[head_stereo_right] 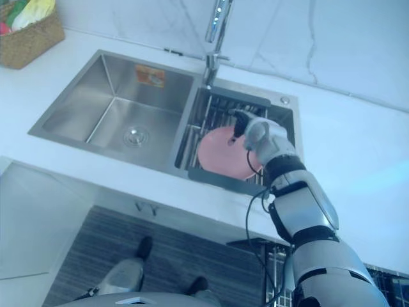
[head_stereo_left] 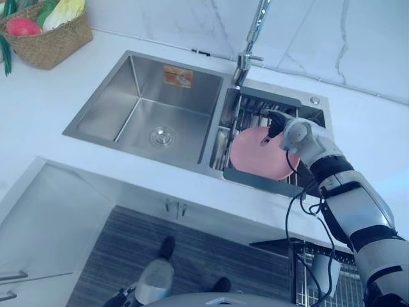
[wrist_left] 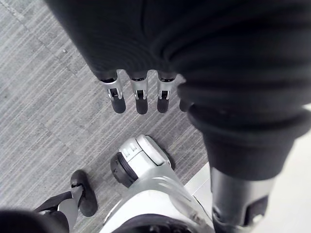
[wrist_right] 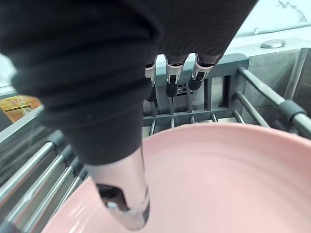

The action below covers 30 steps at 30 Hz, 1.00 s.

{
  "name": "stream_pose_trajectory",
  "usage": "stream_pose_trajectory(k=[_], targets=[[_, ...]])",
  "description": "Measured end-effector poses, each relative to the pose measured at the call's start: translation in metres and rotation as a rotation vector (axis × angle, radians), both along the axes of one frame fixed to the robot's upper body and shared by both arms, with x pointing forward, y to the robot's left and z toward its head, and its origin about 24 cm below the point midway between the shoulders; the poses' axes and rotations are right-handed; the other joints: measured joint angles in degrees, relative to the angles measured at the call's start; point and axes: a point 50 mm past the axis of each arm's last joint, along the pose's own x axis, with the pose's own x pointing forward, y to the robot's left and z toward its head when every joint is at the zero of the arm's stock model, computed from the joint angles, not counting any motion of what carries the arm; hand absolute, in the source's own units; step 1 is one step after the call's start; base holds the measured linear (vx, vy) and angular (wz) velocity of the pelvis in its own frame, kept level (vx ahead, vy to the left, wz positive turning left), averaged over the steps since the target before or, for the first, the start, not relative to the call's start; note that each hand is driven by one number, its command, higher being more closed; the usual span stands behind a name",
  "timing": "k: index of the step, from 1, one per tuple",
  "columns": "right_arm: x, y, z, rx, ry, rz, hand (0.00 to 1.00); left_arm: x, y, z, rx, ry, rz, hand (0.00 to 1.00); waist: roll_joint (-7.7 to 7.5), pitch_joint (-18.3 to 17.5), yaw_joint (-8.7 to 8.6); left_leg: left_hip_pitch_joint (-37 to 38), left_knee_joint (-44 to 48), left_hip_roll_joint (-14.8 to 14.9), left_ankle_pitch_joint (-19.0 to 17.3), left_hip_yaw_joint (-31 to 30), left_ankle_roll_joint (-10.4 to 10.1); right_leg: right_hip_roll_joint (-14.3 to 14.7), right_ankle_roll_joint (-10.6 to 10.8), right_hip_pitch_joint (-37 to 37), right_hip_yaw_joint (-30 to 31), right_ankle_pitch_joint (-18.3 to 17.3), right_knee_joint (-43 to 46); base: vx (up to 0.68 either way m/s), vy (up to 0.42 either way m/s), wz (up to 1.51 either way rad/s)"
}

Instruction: Walk over to the sink, pick up the cup, carry it to the dishwasher, place the cup inside the dishwasher, then close the dishwasher door

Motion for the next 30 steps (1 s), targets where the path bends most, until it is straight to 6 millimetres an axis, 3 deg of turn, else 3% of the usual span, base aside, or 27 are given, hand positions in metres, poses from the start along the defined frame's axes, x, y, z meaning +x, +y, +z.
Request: stream_pose_trajectory(k=[5, 10, 17, 30], targets=[[0.001, -0.016, 0.023, 0.011, -0.043, -0.068, 0.00, 0.002, 0.002, 0.001, -0.005, -0.012, -0.006, 0.00, 0.38, 0.8, 0.98, -1.1, 0.0, 0.5, -0.1, 0.7, -0.3, 0.0, -0.6, -2.1, 1.0, -0.4, 1.3, -0.03, 0.005, -0.09], [-0.002, -0.028, 0.015, 0.121, 0.018, -0.143, 0.00, 0.004, 0.007, 0.002, 0.009, -0.018, -0.011, 0.00, 0.31, 1.9, 1.14, -1.4, 0.0, 0.6, 0.0, 0.9, -0.3, 0.0, -0.5, -2.8, 1.2, -0.5, 1.9, 0.00, 0.000, 0.00], [-0.007, -0.039, 0.011, 0.431, 0.135, -0.134, 0.00, 0.008, 0.009, 0.003, 0.006, -0.044, -0.021, 0.00, 0.34, 3.2, 1.18, -1.4, 0.0, 0.8, 0.3, 1.2, 0.1, 0.0, -0.5, -3.1, 1.4, -0.5, 2.3, 0.00, -0.002, -0.01], [-0.009, -0.042, 0.012, 0.637, 0.139, -0.102, 0.00, 0.009, 0.008, 0.003, 0.006, -0.050, -0.021, 0.00, 1.31, 4.3, 1.04, -0.7, 0.0, 1.2, 0.0, 1.9, -0.6, -0.1, -1.2, -3.6, 2.5, -1.6, 4.1, -0.01, 0.000, -0.04]])
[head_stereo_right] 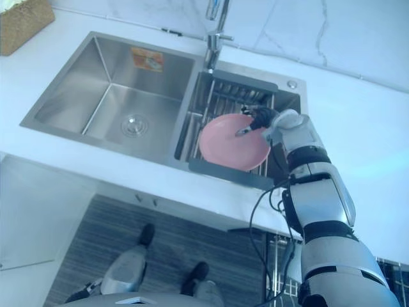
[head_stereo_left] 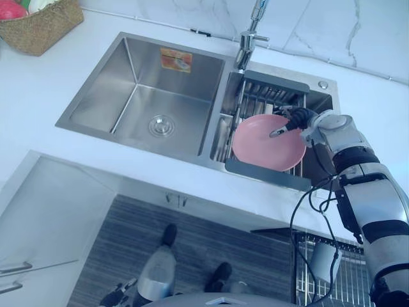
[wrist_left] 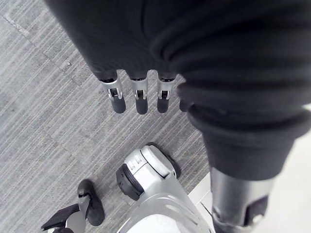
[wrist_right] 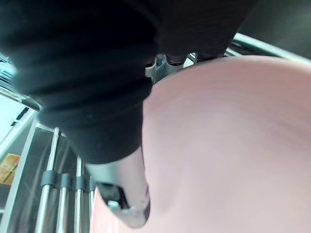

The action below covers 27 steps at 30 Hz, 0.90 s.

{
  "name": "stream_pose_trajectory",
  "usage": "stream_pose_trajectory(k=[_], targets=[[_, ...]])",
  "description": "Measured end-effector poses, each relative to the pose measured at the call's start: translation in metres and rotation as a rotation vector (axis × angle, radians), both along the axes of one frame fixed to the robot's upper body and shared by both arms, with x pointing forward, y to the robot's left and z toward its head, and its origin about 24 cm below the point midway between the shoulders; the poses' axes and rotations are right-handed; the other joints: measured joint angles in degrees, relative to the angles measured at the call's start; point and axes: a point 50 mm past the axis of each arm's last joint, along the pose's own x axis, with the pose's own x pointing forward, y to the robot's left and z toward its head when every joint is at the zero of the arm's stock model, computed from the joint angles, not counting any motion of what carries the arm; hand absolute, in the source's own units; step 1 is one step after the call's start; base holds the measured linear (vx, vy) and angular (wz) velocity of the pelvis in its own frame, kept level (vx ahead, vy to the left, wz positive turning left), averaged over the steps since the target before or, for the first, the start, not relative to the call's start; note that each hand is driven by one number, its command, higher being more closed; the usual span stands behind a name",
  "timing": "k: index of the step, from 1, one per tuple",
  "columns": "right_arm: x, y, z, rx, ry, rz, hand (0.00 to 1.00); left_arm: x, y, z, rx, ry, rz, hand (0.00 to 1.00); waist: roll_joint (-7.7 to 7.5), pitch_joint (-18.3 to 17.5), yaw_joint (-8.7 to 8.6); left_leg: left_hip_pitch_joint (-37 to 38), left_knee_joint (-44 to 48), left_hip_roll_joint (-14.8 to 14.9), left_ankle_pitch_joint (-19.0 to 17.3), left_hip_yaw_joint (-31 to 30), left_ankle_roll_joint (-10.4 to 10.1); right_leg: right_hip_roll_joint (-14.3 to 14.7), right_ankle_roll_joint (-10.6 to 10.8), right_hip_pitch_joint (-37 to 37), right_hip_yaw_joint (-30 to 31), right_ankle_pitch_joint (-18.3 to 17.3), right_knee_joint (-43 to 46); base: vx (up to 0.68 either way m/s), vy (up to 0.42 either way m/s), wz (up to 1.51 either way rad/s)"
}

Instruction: Walk over to the sink, pick up the cup, carry it to the dishwasher, place the cup inside the dishwasher, then close the dishwasher door

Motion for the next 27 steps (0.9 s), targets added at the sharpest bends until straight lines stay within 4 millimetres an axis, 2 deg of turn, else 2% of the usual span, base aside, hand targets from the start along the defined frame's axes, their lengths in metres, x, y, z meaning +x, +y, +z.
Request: stream_pose_trajectory(k=[1, 11, 18, 23, 27], targets=[[0.000, -0.001, 0.000, 0.021, 0.002, -0.003, 1.00, 0.000, 0.000, 0.000, 0.000, 0.000, 0.000, 0.00, 0.05, 0.1, -0.02, 0.0, 0.0, 0.0, 0.0, 0.0, 0.0, 0.0, 0.0, 0.0, 0.0, 0.0, 0.0, 0.00, 0.000, 0.00], [-0.006, -0.007, -0.001, 0.359, 0.059, -0.018, 1.00, 0.000, -0.010, -0.002, -0.026, -0.004, 0.005, 0.00, -0.13, 0.6, -0.60, 1.2, 0.0, -0.6, -0.1, -0.8, -0.2, -0.4, 0.5, 1.7, -1.0, -0.8, 0.0, 0.03, -0.004, 0.05], [-0.012, -0.003, -0.009, 0.600, 0.103, 0.074, 1.00, 0.001, -0.012, -0.002, -0.023, -0.008, -0.005, 0.00, -0.38, 0.7, -1.66, 2.7, 0.0, -0.1, -0.9, -0.6, -1.2, 0.0, 0.5, 2.9, -0.9, -1.4, 0.2, 0.05, -0.033, -0.03], [-0.013, -0.001, -0.010, 0.618, 0.112, 0.118, 1.00, 0.001, -0.011, -0.002, -0.017, -0.008, -0.010, 0.00, -0.60, 0.7, -1.74, 3.5, 0.0, 0.3, -1.5, 0.2, -1.6, 0.5, 0.4, 3.4, -0.2, -1.8, 0.0, 0.02, -0.023, -0.07], [-0.016, 0.003, -0.015, 0.634, 0.155, 0.180, 1.00, -0.001, -0.008, -0.002, -0.008, 0.001, -0.009, 0.00, -1.44, 0.4, -1.95, 4.1, 0.0, 0.6, -1.8, 0.7, -1.6, 0.7, 0.4, 3.9, 0.1, -1.9, -0.2, 0.01, -0.016, -0.06]])
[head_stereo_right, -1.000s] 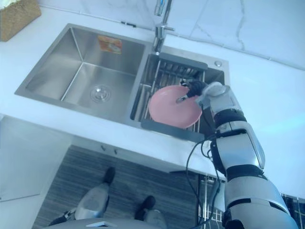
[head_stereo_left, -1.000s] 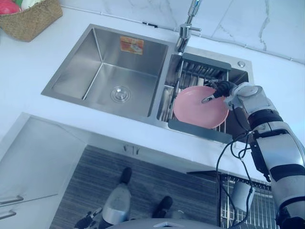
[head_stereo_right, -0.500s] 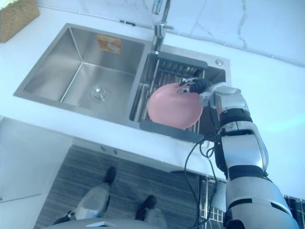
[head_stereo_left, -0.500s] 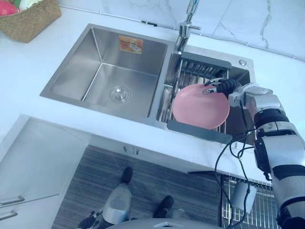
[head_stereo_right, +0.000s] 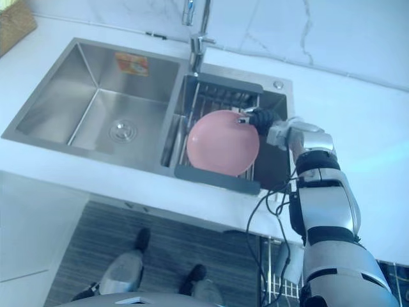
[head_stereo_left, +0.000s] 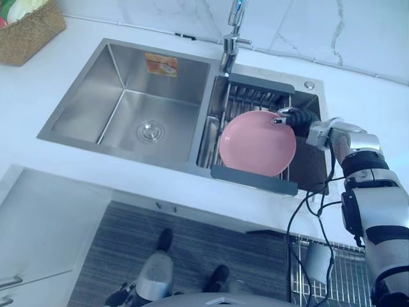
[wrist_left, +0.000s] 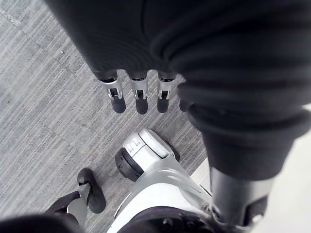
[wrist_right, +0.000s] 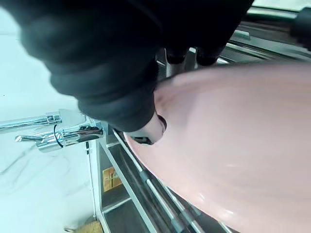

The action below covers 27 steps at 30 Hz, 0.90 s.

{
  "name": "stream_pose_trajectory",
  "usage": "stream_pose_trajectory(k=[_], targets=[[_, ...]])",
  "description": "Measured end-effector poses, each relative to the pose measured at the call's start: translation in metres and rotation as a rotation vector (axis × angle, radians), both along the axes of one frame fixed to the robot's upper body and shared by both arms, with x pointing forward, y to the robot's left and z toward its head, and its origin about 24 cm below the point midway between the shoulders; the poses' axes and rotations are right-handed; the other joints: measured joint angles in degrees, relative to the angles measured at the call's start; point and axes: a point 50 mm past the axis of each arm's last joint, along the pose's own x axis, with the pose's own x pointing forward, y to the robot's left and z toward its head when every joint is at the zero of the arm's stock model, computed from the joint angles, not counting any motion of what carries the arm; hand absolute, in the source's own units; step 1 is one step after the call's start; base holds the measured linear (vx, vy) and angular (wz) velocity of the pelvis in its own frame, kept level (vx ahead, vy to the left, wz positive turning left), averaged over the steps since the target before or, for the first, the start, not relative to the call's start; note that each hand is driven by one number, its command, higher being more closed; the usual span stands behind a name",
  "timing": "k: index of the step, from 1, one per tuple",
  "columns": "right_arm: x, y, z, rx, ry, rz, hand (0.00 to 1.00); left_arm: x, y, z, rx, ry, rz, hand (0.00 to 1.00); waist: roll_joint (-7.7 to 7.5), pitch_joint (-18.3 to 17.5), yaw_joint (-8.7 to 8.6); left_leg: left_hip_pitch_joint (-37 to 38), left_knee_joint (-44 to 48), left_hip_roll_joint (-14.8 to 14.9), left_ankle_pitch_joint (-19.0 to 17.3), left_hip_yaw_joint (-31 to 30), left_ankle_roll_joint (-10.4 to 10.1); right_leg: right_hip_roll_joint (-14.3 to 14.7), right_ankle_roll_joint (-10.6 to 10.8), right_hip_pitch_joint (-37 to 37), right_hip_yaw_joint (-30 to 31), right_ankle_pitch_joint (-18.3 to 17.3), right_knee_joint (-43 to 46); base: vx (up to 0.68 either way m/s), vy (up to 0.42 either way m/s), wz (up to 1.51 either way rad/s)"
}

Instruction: Walk over to the sink, pick up the cup, carry it to the dishwasher, place the cup inside the dishwasher, then close the dishwasher door

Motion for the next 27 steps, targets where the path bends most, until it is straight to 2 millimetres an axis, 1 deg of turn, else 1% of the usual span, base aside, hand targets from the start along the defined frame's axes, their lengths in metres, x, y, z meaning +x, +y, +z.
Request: stream_pose_trajectory(k=[3, 6, 9, 11, 13, 15, 18, 23, 27], targets=[[-0.003, 0.002, -0.007, 0.016, 0.030, 0.053, 1.00, -0.004, 0.006, 0.000, 0.019, 0.017, -0.007, 0.00, -1.25, -0.8, -0.40, 0.1, 0.0, 0.2, -0.2, 0.1, 0.2, 0.3, -0.1, 0.0, 0.1, -0.1, -0.1, 0.01, -0.006, -0.01], [-0.005, 0.006, -0.011, 0.014, 0.038, 0.101, 1.00, -0.005, 0.011, 0.001, 0.037, 0.022, -0.023, 0.00, -1.85, -1.3, -0.47, 0.2, 0.0, 0.3, -0.2, 0.1, 0.2, 0.3, -0.1, 0.1, 0.1, -0.1, -0.1, 0.00, 0.000, 0.00], [-0.006, 0.010, -0.010, -0.037, 0.019, 0.144, 1.00, -0.006, 0.012, 0.001, 0.044, 0.027, -0.031, 0.00, -2.42, -2.1, -0.59, 0.2, 0.0, 0.3, -0.3, 0.2, 0.2, 0.3, -0.1, 0.1, 0.2, -0.1, -0.2, 0.00, 0.000, 0.00], [-0.006, 0.014, -0.011, -0.087, 0.022, 0.188, 1.00, -0.010, 0.014, 0.001, 0.050, 0.039, -0.032, 0.00, -2.91, -3.2, -0.74, 0.4, 0.0, 0.3, -0.4, 0.4, 0.3, 0.3, -0.1, 0.3, 0.3, -0.1, -0.4, 0.00, 0.001, -0.02], [-0.006, 0.017, -0.013, -0.103, 0.031, 0.215, 1.00, -0.011, 0.015, 0.001, 0.054, 0.044, -0.039, 0.00, -3.02, -3.6, -0.72, 0.9, 0.0, 0.2, -0.5, 0.5, 0.3, 0.3, -0.1, 0.9, 0.3, -0.1, -0.7, 0.00, 0.000, -0.02], [-0.006, 0.025, -0.011, -0.140, 0.025, 0.257, 1.00, -0.015, 0.014, 0.000, 0.051, 0.061, -0.037, 0.00, -2.99, -4.6, -0.74, 0.9, 0.0, 0.2, -0.6, 0.8, 0.4, 0.4, -0.1, 1.0, 0.5, -0.1, -1.1, 0.01, 0.001, -0.05], [-0.006, 0.027, -0.012, -0.158, 0.023, 0.270, 1.00, -0.016, 0.014, 0.000, 0.051, 0.064, -0.037, 0.00, -3.00, -5.2, -0.70, 0.9, 0.0, 0.2, -0.7, 0.8, 0.4, 0.4, 0.0, 1.0, 0.6, 0.0, -1.2, 0.00, 0.000, -0.01], [-0.003, 0.030, -0.012, -0.199, 0.002, 0.223, 1.00, -0.016, 0.014, -0.001, 0.050, 0.066, -0.036, 0.00, -3.01, -5.4, -0.59, 0.9, 0.0, 0.1, -0.7, 0.8, 0.4, 0.4, 0.1, 1.3, 0.5, 0.3, -1.8, 0.00, 0.000, 0.00], [-0.002, 0.030, -0.014, -0.192, 0.007, 0.190, 1.00, -0.016, 0.014, -0.001, 0.051, 0.067, -0.035, 0.00, -3.00, -5.4, -0.65, 1.0, 0.0, 0.0, -0.7, 0.8, 0.4, 0.4, 0.1, 1.4, 0.4, 0.6, -1.9, 0.00, 0.000, 0.00]])
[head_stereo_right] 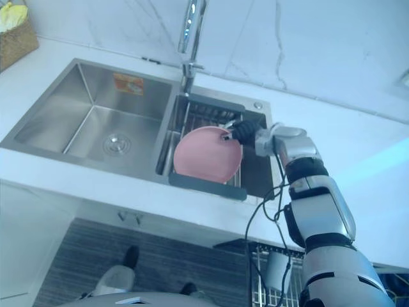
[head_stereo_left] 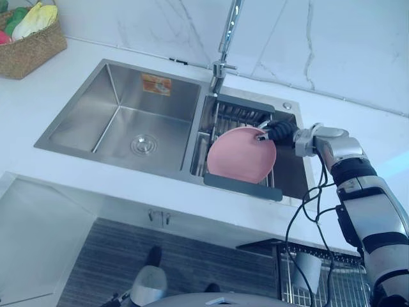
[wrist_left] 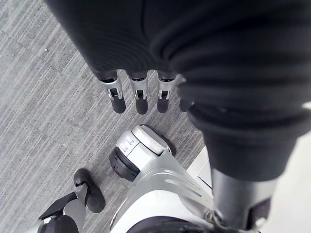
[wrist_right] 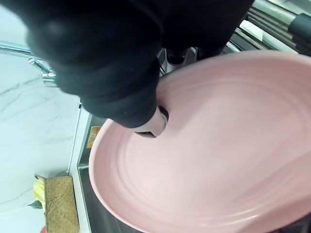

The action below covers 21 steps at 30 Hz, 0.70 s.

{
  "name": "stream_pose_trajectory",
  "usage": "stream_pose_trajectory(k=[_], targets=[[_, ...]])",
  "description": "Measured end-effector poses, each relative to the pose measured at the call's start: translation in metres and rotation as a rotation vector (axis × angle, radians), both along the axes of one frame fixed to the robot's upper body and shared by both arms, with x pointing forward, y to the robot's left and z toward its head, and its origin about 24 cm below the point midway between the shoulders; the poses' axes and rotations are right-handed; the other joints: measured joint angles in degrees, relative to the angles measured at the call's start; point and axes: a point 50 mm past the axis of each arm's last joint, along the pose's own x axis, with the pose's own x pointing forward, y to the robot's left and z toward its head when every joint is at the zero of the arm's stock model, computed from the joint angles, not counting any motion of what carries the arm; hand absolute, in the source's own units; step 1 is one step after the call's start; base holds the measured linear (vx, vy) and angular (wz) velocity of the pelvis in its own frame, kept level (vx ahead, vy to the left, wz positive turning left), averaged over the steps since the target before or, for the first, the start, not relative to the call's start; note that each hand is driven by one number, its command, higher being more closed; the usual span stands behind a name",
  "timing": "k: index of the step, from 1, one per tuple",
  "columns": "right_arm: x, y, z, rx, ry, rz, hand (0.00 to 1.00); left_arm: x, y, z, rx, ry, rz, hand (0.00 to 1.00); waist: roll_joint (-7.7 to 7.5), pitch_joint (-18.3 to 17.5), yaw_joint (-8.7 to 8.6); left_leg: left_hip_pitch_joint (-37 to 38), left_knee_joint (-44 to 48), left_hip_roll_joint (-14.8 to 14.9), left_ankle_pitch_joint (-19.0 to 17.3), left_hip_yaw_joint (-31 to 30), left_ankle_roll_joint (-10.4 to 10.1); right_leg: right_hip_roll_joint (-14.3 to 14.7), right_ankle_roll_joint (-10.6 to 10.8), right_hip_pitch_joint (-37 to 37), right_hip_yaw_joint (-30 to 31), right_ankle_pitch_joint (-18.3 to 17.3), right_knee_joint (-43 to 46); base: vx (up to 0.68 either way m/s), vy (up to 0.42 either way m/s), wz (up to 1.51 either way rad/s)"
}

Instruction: Walk over to the sink, pick up the cup, carry it to the dishwasher, place the cup inside the dishwasher, then close the dishwasher door

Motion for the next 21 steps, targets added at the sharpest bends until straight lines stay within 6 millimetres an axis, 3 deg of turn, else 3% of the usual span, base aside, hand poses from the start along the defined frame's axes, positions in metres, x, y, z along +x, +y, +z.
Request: stream_pose_trajectory(k=[10, 18, 21], targets=[[-0.004, -0.002, -0.020, 0.047, 0.007, -0.081, 1.00, -0.009, -0.003, -0.002, -0.007, 0.029, 0.011, 0.00, 0.99, -2.4, -0.56, 0.1, 0.0, -0.1, 0.1, -0.2, 0.1, 0.0, 0.0, 0.5, -0.4, 0.1, -0.4, 0.00, 0.000, 0.01], [-0.001, -0.003, -0.039, 0.216, 0.011, -0.387, 1.00, -0.010, -0.006, -0.003, -0.004, 0.048, 0.019, 0.00, 1.15, -2.5, -1.42, 0.0, 0.0, -0.1, 0.1, 0.2, 0.2, 0.0, -0.1, 0.3, 0.0, 0.4, -0.8, 0.00, 0.002, -0.01], [0.000, -0.009, -0.037, 0.271, -0.007, -0.485, 1.00, -0.010, -0.010, -0.004, -0.011, 0.051, 0.024, 0.00, 1.57, -2.4, -1.58, 0.0, 0.0, -0.1, 0.1, 0.7, 0.2, 0.0, -0.2, 0.1, 0.5, 0.6, -1.0, 0.00, 0.007, -0.09]])
